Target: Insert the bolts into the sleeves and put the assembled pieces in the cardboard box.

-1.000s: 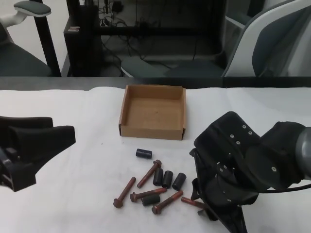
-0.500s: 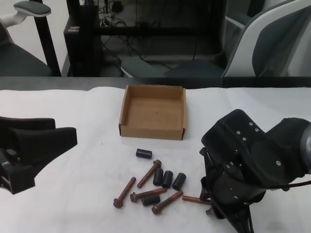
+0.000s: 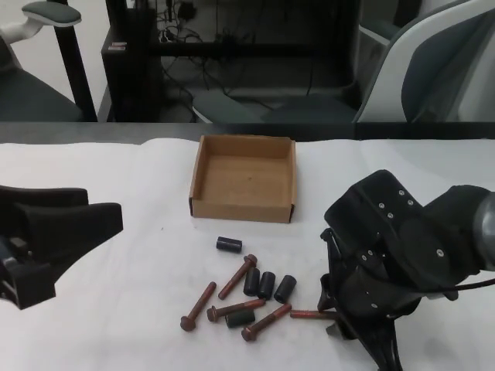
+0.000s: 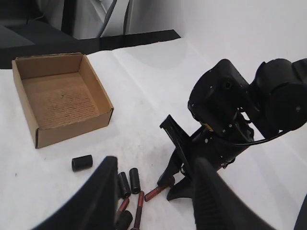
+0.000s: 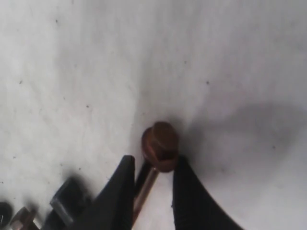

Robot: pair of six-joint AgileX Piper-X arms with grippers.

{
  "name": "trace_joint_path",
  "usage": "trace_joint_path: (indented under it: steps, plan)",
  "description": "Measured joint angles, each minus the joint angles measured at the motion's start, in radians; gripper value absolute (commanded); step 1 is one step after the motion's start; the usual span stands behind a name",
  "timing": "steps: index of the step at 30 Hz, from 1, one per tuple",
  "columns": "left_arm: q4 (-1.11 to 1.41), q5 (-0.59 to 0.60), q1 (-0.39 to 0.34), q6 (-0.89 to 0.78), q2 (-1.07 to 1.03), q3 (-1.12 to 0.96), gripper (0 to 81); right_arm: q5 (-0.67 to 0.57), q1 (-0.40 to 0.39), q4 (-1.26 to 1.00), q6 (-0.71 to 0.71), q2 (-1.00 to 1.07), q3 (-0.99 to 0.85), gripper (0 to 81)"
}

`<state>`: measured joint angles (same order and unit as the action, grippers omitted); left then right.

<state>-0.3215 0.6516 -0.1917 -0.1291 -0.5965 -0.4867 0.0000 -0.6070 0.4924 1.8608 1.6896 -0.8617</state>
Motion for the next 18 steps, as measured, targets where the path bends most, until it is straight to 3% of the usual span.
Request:
trace_joint_path:
  steps: [15,18]
  plan:
    - [0.000,0.000,0.000,0.025,0.000,0.000,48.7,-0.040,0.030,-0.004,0.010,0.022,-0.010,28.0]
    - [0.000,0.000,0.000,0.025,0.000,0.000,48.7,-0.051,0.034,-0.004,0.010,0.021,-0.009,12.3]
